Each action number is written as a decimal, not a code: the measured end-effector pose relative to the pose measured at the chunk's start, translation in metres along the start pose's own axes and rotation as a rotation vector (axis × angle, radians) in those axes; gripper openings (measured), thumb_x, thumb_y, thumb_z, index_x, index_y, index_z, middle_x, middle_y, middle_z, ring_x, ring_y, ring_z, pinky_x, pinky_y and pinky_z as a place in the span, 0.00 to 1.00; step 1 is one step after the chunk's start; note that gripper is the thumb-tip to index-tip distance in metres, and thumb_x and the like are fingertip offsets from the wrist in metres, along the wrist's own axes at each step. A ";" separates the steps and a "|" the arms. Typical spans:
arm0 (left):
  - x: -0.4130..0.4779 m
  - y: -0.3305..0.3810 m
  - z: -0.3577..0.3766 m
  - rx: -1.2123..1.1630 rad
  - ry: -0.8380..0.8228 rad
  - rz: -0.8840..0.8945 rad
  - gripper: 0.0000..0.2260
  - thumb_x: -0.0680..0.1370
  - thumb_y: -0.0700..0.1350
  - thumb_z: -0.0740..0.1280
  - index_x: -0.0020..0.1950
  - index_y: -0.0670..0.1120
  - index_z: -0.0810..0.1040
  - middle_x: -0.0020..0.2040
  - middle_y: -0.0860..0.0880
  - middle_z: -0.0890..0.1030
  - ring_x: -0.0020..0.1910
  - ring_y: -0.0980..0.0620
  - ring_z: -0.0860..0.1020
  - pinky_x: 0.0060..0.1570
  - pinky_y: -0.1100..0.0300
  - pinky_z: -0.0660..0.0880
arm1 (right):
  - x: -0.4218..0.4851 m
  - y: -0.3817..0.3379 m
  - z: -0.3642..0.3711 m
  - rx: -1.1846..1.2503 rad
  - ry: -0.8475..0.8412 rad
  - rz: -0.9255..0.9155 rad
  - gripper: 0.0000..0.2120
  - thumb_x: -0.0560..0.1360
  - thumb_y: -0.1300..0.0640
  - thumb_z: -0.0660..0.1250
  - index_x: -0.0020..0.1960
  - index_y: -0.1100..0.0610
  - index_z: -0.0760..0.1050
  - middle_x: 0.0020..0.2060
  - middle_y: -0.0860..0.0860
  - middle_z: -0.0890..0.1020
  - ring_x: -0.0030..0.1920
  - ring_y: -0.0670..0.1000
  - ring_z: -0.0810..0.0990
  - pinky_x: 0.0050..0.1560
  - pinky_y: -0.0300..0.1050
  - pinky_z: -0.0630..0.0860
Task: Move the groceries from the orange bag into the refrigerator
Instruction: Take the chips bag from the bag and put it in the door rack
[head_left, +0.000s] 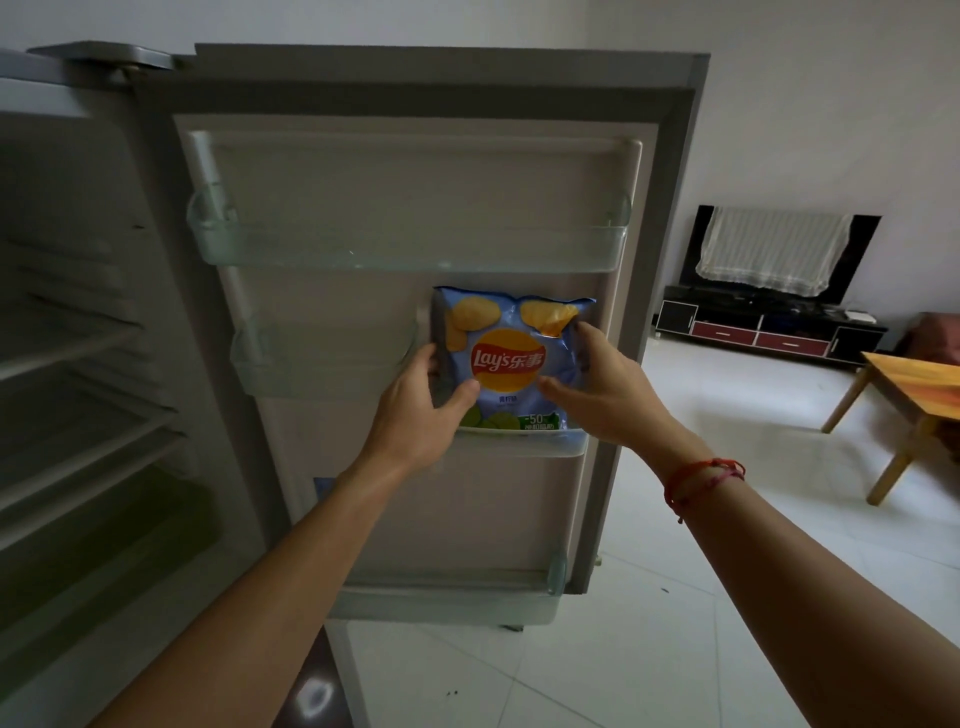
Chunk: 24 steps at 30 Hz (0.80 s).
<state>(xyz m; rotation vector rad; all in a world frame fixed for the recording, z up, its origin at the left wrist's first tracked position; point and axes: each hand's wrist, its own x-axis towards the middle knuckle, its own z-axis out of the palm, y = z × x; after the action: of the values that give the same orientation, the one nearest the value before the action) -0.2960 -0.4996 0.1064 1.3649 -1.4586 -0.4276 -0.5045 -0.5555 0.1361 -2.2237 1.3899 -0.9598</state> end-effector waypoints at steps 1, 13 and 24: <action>-0.005 0.000 -0.003 0.037 -0.006 0.023 0.22 0.79 0.52 0.68 0.72 0.51 0.69 0.65 0.56 0.75 0.66 0.56 0.73 0.65 0.56 0.72 | -0.006 0.000 0.000 -0.052 0.014 -0.025 0.31 0.77 0.49 0.71 0.74 0.53 0.62 0.63 0.50 0.77 0.60 0.53 0.77 0.55 0.46 0.76; -0.078 0.001 -0.033 0.785 0.109 0.338 0.35 0.77 0.66 0.55 0.74 0.41 0.69 0.74 0.40 0.67 0.73 0.40 0.65 0.67 0.46 0.67 | -0.089 -0.005 0.008 -0.460 0.142 -0.105 0.38 0.73 0.26 0.51 0.79 0.40 0.54 0.81 0.54 0.51 0.79 0.60 0.50 0.74 0.63 0.59; -0.091 0.013 -0.030 0.761 0.097 0.357 0.34 0.76 0.64 0.57 0.73 0.42 0.69 0.73 0.40 0.69 0.72 0.42 0.67 0.65 0.47 0.69 | -0.101 -0.007 0.001 -0.456 0.128 -0.102 0.39 0.73 0.27 0.53 0.80 0.40 0.51 0.80 0.55 0.55 0.78 0.60 0.56 0.72 0.63 0.66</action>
<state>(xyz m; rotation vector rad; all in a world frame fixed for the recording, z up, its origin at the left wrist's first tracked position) -0.2950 -0.4045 0.0895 1.6126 -1.8229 0.4703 -0.5288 -0.4626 0.1029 -2.6207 1.7073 -0.9007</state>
